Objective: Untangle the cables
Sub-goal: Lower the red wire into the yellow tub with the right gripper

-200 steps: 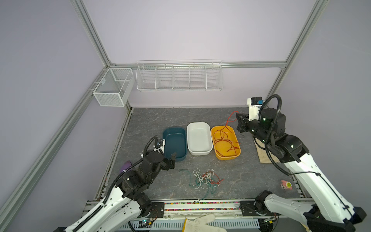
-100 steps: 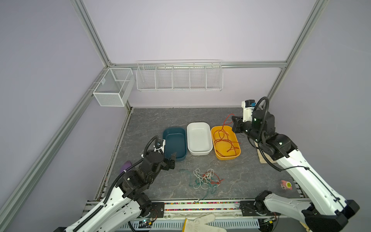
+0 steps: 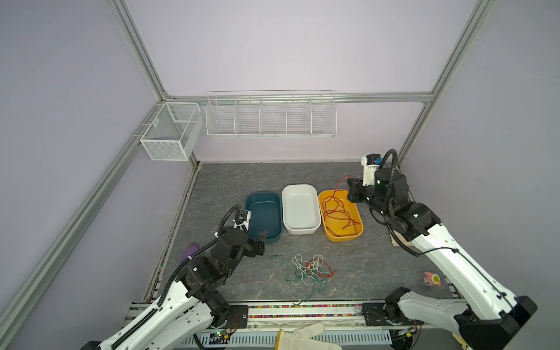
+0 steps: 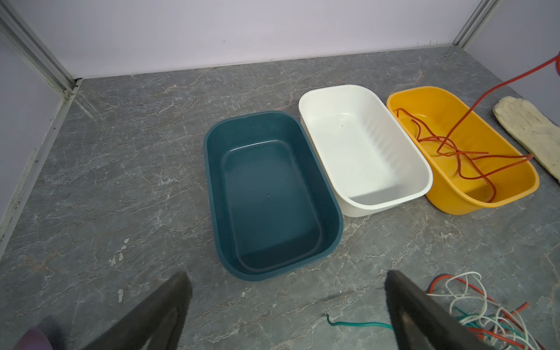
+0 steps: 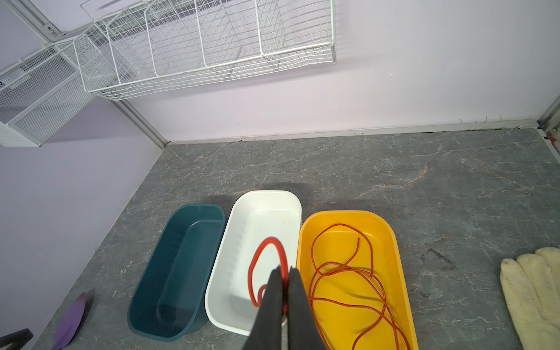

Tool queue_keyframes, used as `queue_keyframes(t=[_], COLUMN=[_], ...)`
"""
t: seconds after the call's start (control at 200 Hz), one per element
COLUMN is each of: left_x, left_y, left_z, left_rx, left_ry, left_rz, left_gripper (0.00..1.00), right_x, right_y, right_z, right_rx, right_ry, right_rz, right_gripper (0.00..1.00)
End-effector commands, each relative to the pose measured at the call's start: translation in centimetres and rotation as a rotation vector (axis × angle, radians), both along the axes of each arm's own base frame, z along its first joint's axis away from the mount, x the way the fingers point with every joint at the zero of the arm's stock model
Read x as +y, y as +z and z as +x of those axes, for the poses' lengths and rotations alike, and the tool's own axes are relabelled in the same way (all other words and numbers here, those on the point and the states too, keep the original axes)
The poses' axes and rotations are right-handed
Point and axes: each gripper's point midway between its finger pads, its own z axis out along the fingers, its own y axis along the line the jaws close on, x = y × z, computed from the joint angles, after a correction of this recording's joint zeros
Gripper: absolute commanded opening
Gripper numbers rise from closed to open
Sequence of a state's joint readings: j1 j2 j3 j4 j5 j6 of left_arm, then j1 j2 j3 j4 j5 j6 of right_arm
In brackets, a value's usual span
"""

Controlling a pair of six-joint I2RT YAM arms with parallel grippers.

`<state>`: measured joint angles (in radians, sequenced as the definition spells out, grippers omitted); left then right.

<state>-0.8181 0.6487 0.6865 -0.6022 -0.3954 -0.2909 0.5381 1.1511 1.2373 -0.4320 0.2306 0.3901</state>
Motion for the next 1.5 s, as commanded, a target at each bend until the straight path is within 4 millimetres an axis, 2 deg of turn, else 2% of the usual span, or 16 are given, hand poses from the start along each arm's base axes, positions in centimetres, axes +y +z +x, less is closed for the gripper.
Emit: queue_keyframes(t=[0.0,0.35,0.825,1.129,1.329,1.494], left_x=[0.0,-0.1,-0.4,-0.5,-0.7,-0.7], left_y=[-0.3,-0.3,-0.6,-0.7,-0.9,-1.0], left_z=[0.0,0.0,-0.1,0.0,0.0,0.0], left_rx=[0.002,0.005,0.015,0.020,0.025,0.027], left_ry=[-0.008,-0.014,-0.025,-0.027,-0.034,-0.036], left_rz=[0.009,0.008,0.012,0.016,0.020,0.022], left_gripper=[0.99,0.99,0.99,0.99,0.99,0.99], right_x=[-0.5,-1.8,-4.7,-6.6,-8.5,-8.1], right_y=[-1.8,-5.7,-13.1,-17.6,-18.8,-19.8], right_z=[0.8,2.0,4.0,4.5,4.3,4.2], right_rx=[0.026,0.095,0.298,0.426,0.450,0.473], right_ry=[-0.055,-0.117,-0.232,-0.334,-0.419,-0.415], right_rz=[-0.003,-0.031,0.011,-0.018,-0.046,-0.041], right_gripper=[0.06,0.06,0.06,0.06,0.06,0.06])
